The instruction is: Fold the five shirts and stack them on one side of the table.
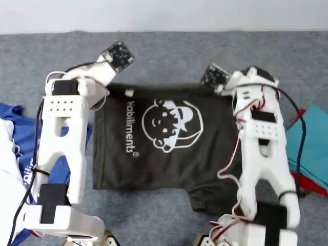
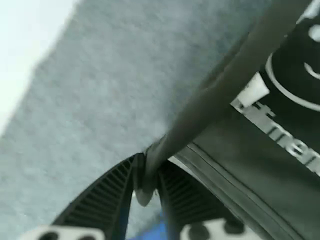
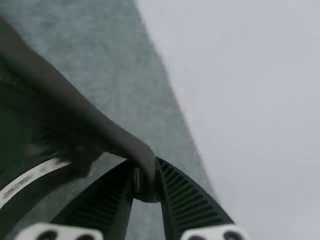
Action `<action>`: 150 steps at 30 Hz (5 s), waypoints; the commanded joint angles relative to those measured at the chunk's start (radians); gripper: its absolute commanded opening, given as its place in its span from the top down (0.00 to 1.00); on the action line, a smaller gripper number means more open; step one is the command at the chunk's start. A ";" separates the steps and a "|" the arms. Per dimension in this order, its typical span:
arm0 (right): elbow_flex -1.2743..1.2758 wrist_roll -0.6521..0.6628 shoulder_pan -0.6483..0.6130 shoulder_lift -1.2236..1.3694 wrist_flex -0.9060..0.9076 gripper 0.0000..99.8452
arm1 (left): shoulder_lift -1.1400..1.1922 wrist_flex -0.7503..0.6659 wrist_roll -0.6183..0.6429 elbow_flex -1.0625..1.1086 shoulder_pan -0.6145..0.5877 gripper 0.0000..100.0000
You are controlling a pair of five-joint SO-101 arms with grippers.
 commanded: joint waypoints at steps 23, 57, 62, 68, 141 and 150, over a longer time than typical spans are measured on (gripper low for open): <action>0.035 -0.023 0.058 -0.590 1.208 0.99 | -0.014 0.466 -0.034 0.165 0.017 0.98; 0.373 -0.048 0.117 -0.782 1.412 0.99 | -0.014 0.460 -0.092 0.418 0.009 0.97; 0.374 -0.040 0.160 -0.782 1.397 0.99 | -0.012 0.485 -0.104 0.420 0.009 0.97; 0.376 0.043 0.242 -0.776 1.391 0.99 | -0.005 0.465 -0.127 0.420 -0.038 0.97; -0.307 -0.572 0.018 0.446 0.504 0.99 | 0.370 0.095 0.347 0.018 0.041 0.98; -0.377 -0.560 0.015 0.472 0.476 0.99 | 0.213 0.190 0.347 -0.030 0.049 0.98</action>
